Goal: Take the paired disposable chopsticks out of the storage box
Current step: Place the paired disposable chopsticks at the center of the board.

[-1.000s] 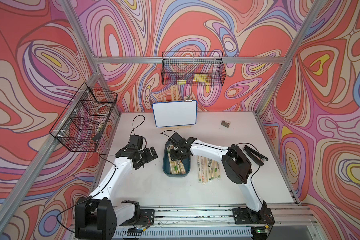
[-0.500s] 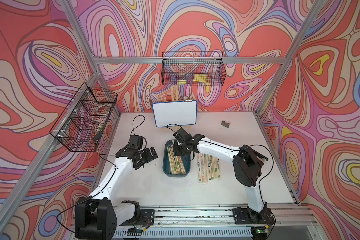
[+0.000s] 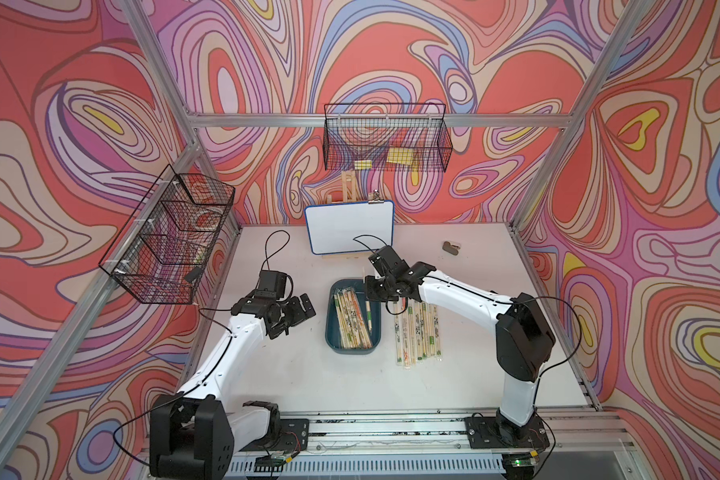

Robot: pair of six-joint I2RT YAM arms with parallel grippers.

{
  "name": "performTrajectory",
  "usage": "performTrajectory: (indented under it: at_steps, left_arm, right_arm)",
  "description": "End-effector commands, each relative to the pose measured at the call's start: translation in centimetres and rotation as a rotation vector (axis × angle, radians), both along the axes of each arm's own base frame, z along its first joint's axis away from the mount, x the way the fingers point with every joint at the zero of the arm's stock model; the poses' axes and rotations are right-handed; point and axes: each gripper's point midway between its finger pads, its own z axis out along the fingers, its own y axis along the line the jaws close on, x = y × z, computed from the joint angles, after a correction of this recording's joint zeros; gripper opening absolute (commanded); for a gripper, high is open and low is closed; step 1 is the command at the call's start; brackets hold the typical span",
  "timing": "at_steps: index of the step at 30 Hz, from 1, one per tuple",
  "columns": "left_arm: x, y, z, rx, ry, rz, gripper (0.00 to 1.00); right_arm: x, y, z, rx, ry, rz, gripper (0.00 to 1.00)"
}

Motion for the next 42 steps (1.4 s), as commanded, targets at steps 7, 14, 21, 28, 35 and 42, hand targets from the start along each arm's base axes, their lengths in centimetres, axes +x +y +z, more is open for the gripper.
performTrajectory:
  at_steps: [7,14,21,28,35,42]
  left_arm:
    - [-0.5,0.1,0.0,-0.002,0.009,-0.003,1.00]
    - [-0.4,0.1,0.0,-0.007,0.010,-0.002,1.00]
    - [-0.5,0.0,-0.1,-0.009,0.011,-0.002,1.00]
    - [-0.4,0.0,-0.1,-0.014,0.012,-0.001,1.00]
    - [-0.5,0.0,-0.3,-0.016,0.015,0.001,1.00]
    - [-0.6,-0.1,-0.3,-0.019,0.015,0.001,1.00]
  right_arm:
    - [-0.5,-4.1,0.7,0.000,-0.021,-0.087,0.00]
    - [-2.1,-5.9,-2.3,-0.058,0.030,-0.104,0.00]
    - [-3.2,-6.3,-5.3,-0.088,0.093,-0.097,0.00]
    - [-3.9,-5.9,-8.1,-0.114,0.144,-0.081,0.00]
    - [-4.6,-5.8,-9.7,-0.163,0.170,-0.074,0.00]
    - [-5.2,-6.3,-10.2,-0.184,0.183,-0.088,0.00]
